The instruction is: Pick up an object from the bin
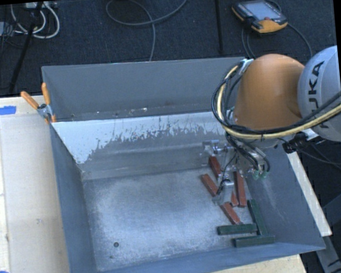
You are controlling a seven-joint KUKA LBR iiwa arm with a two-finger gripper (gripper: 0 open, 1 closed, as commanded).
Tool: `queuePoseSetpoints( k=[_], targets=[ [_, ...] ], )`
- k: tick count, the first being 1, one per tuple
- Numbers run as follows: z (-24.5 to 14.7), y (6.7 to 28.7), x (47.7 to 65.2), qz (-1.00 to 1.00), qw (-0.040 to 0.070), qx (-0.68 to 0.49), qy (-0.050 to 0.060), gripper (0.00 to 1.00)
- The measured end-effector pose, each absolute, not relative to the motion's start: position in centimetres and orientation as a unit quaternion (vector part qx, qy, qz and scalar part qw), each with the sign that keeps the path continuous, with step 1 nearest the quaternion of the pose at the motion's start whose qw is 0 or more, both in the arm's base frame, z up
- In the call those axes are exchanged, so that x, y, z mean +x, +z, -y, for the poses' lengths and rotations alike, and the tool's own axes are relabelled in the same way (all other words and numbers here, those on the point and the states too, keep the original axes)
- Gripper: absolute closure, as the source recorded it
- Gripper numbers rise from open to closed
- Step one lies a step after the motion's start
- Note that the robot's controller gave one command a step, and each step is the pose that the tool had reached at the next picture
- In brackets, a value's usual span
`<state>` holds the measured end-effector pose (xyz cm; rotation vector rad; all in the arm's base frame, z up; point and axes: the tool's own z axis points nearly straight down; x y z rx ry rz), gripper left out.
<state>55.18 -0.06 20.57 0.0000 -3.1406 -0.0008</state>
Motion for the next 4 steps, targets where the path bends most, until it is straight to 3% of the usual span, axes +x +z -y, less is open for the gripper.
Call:
queuePoseSetpoints(
  k=[1, 2, 3, 4],
  targets=[
    [0.1, 20.6, 55.2, 1.000, 0.001, 0.000, 0.000, 1.00],
    [0.1, 20.6, 55.2, 1.000, 0.001, 0.000, 0.000, 1.00],
    [-0.4, 17.9, 54.6, 0.999, -0.002, 0.033, 0.000, 1.00],
    [0.5, 16.9, 50.7, 0.992, 0.002, 0.123, 0.000, 1.00]
  ],
)
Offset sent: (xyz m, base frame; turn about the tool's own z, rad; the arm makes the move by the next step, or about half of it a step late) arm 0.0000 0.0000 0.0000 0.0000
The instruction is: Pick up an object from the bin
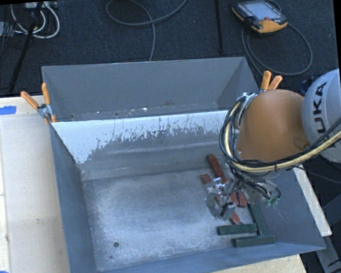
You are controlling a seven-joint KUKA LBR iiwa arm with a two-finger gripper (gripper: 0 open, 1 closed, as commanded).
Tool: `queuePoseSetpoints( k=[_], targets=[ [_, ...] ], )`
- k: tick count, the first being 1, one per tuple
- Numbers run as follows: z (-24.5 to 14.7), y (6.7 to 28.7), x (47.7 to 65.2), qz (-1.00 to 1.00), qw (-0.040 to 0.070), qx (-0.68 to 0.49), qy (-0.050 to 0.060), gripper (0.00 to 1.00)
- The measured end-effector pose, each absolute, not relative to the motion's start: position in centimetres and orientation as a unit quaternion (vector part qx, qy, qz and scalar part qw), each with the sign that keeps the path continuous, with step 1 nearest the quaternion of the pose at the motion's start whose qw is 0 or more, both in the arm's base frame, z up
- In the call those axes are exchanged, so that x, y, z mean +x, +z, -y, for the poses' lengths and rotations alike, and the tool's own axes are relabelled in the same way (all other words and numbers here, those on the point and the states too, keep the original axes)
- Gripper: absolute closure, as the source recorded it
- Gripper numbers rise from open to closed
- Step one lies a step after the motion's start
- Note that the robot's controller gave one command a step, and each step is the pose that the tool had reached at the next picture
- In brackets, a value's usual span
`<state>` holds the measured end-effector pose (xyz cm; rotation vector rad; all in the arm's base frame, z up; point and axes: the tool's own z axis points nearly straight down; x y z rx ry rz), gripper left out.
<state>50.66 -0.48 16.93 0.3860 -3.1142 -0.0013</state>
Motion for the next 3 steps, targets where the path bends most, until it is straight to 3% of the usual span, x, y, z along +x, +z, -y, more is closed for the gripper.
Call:
queuePoseSetpoints(
  k=[1, 2, 3],
  targets=[
    [-1.8, 18.4, 49.5, 0.979, 0.000, 0.206, 0.000, 1.00],
    [-2.8, 22.2, 49.7, 0.984, 0.000, 0.180, -0.001, 1.00],
    [-1.2, 17.3, 53.0, 0.986, -0.004, 0.169, 0.000, 1.00]
  ],
)
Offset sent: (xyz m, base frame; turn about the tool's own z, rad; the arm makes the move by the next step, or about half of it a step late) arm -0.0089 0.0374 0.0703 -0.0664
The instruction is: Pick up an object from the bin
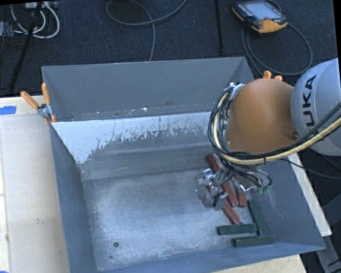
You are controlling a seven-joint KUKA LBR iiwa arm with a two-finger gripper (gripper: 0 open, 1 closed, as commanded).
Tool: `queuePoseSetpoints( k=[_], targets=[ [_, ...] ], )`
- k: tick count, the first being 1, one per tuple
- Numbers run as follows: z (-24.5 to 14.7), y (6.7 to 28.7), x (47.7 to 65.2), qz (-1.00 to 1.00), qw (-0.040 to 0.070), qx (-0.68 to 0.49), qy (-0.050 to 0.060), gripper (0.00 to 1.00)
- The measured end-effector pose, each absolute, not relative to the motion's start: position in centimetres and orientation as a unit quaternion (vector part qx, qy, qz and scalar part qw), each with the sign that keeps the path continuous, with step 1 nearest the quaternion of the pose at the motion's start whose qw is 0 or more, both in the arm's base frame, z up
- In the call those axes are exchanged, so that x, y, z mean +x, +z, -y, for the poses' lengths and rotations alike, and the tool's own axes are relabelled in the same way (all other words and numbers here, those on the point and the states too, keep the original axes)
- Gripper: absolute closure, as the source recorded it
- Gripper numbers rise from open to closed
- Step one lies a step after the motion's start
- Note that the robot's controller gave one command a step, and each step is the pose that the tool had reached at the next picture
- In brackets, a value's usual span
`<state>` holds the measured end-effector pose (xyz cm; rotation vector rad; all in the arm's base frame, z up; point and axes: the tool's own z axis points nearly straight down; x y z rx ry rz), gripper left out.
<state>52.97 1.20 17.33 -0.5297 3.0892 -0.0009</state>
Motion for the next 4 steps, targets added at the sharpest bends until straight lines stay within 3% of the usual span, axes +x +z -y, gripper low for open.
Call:
queuePoseSetpoints(
  k=[1, 2, 3, 4],
  targets=[
    [0.5, 17.4, 50.4, -0.995, 0.000, -0.102, 0.000, 0.00],
    [0.5, 17.3, 50.4, -0.995, -0.001, -0.102, 0.000, 0.00],
    [5.3, 13.6, 51.0, -0.991, 0.001, -0.136, 0.000, 0.00],
    [6.0, 8.9, 49.7, -0.987, 0.000, -0.159, -0.002, 0.00]
  ],
)
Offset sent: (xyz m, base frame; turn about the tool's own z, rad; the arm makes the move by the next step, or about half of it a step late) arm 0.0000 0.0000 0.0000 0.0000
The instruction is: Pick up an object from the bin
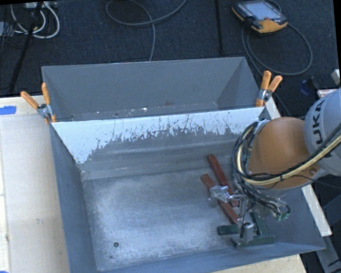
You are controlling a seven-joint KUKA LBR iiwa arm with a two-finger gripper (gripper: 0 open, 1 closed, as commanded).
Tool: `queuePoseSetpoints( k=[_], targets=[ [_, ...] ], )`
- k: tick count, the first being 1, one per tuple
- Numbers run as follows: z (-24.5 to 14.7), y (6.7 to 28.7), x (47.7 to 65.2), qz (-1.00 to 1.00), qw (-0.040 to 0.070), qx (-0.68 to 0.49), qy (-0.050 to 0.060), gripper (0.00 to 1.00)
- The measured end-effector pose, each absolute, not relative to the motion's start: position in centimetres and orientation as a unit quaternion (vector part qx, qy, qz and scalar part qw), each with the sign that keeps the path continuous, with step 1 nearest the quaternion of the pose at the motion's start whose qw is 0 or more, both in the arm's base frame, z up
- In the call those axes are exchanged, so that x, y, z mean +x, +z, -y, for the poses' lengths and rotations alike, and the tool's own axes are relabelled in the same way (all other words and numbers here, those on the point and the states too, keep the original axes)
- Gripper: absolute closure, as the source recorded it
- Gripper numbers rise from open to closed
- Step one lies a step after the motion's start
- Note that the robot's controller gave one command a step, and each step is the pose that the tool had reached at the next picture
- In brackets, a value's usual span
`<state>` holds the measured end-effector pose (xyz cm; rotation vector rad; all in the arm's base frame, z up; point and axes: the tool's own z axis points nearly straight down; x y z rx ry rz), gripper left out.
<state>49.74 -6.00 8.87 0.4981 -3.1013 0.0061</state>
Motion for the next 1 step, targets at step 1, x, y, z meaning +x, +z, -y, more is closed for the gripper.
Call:
queuePoseSetpoints(
  k=[1],
  targets=[
    [7.33, 7.02, 47.68, 0.990, 0.000, 0.140, -0.001, 1.00]
  ],
)
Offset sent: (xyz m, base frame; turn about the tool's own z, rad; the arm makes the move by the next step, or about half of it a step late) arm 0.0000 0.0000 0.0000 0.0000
